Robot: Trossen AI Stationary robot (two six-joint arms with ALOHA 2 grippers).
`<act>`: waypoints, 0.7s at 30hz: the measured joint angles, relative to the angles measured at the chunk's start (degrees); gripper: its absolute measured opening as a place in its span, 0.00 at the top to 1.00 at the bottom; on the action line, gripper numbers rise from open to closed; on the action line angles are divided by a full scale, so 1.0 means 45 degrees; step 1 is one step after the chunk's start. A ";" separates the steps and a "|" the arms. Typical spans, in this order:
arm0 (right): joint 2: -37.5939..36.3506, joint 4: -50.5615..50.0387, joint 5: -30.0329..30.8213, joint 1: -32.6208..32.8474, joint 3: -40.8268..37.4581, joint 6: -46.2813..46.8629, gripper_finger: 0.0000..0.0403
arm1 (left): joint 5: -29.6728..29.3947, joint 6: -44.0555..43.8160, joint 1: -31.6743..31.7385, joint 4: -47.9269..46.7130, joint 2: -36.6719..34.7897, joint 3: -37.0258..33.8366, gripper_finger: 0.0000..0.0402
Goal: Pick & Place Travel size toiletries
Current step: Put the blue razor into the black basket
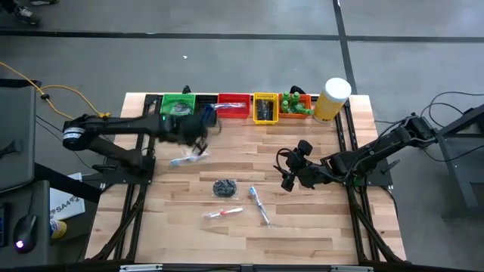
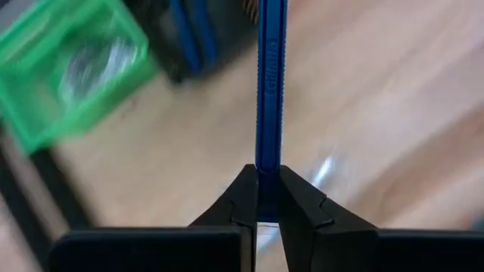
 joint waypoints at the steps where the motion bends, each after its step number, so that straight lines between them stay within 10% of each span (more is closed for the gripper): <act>1: 0.0000 -0.0004 0.0000 0.0000 0.0000 -0.0004 0.41 | 0.0268 0.0763 0.0698 0.0737 0.0000 0.0000 0.94; 21: 0.0000 -0.0045 0.0004 0.0000 0.0000 -0.0005 0.41 | 0.2026 0.4142 0.6788 0.5519 0.3583 -0.0010 0.93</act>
